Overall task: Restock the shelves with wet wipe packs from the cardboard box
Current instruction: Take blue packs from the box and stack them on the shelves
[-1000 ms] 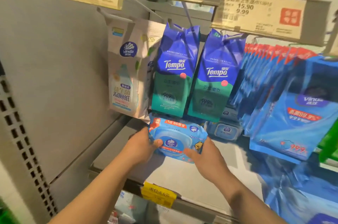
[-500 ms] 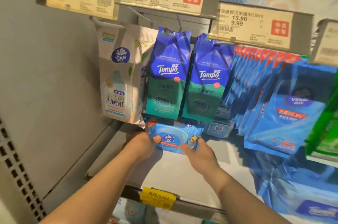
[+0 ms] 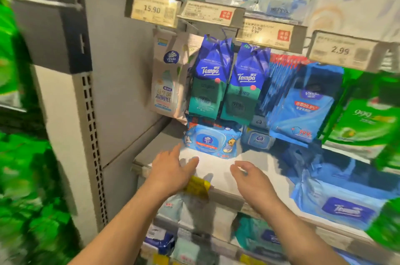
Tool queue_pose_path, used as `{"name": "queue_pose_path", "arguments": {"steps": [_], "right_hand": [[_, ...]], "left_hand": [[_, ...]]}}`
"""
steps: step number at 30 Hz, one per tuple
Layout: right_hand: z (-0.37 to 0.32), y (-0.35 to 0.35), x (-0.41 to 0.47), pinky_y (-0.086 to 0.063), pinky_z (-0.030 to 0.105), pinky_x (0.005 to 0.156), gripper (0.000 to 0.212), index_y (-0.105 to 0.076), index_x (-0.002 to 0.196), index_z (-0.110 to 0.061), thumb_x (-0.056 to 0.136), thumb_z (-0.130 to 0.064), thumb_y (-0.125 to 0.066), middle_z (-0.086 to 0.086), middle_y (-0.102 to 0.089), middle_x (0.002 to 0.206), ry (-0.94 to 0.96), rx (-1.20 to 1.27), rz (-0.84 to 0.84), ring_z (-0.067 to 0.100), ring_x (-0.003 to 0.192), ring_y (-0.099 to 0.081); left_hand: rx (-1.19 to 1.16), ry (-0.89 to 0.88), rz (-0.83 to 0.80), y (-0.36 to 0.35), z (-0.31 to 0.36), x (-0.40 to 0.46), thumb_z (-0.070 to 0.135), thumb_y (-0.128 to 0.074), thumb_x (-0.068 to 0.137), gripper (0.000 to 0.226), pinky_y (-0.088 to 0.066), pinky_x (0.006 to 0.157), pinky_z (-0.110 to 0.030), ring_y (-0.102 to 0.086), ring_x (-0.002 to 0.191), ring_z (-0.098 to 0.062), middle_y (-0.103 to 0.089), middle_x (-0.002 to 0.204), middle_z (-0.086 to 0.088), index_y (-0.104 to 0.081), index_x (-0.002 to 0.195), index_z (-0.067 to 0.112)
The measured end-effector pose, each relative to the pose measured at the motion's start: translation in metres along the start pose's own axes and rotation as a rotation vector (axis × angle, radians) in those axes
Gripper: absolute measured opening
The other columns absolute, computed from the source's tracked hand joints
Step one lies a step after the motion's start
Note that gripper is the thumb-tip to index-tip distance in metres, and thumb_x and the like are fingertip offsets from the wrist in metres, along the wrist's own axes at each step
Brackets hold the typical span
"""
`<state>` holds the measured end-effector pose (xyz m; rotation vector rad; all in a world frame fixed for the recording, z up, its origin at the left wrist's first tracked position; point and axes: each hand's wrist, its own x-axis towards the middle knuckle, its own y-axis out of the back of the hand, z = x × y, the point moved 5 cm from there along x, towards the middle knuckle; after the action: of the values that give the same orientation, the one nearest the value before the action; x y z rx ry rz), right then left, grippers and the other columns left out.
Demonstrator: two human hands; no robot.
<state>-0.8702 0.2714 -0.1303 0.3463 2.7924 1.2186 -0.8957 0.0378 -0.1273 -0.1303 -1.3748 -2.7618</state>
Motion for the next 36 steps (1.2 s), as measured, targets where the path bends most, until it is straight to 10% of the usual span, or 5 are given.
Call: {"name": "queue_pose_path", "arguments": {"steps": [5,11,17,36], "right_hand": [[-0.007,0.007,-0.086,-0.036,0.051,0.115,0.065,-0.068,0.128,-0.034,0.086,-0.072,-0.037,-0.016,-0.065,0.135,0.247,-0.041,0.052,0.013,0.121,-0.062],[0.016,-0.045,-0.185,-0.037,0.044,0.117,0.079,-0.065,0.136,-0.029,0.085,-0.077,-0.029,-0.009,-0.063,0.141,0.347,0.067,-0.087,0.012,0.134,-0.054],[0.001,-0.12,-0.264,-0.025,0.014,0.109,0.048,-0.054,0.147,-0.025,0.105,-0.047,-0.043,-0.011,-0.052,0.148,0.339,0.159,-0.411,0.009,0.141,-0.044],[-0.158,-0.406,-0.437,-0.041,0.036,0.112,0.055,-0.046,0.148,-0.04,0.098,-0.059,-0.054,-0.009,-0.051,0.151,0.32,0.046,-0.901,0.011,0.137,-0.048]], "left_hand": [[0.008,-0.057,0.133,0.024,-0.001,-0.1,0.068,-0.044,0.09,0.078,-0.02,0.119,-0.035,-0.034,0.14,-0.025,-0.047,0.148,-0.006,-0.041,0.147,0.016],[0.075,0.105,0.098,0.018,-0.045,-0.228,0.07,-0.039,0.091,0.074,-0.017,0.118,-0.034,-0.032,0.141,-0.021,-0.043,0.152,0.0,-0.04,0.148,0.023],[0.029,0.476,0.094,0.053,-0.133,-0.341,0.071,-0.04,0.09,0.075,-0.028,0.114,-0.044,-0.033,0.14,-0.032,-0.043,0.15,-0.005,-0.034,0.152,0.029],[-0.266,1.013,0.295,0.181,-0.446,-0.559,0.059,-0.041,0.097,0.057,-0.042,0.094,-0.032,-0.052,0.127,-0.02,-0.051,0.145,0.002,-0.047,0.143,0.026]]}}
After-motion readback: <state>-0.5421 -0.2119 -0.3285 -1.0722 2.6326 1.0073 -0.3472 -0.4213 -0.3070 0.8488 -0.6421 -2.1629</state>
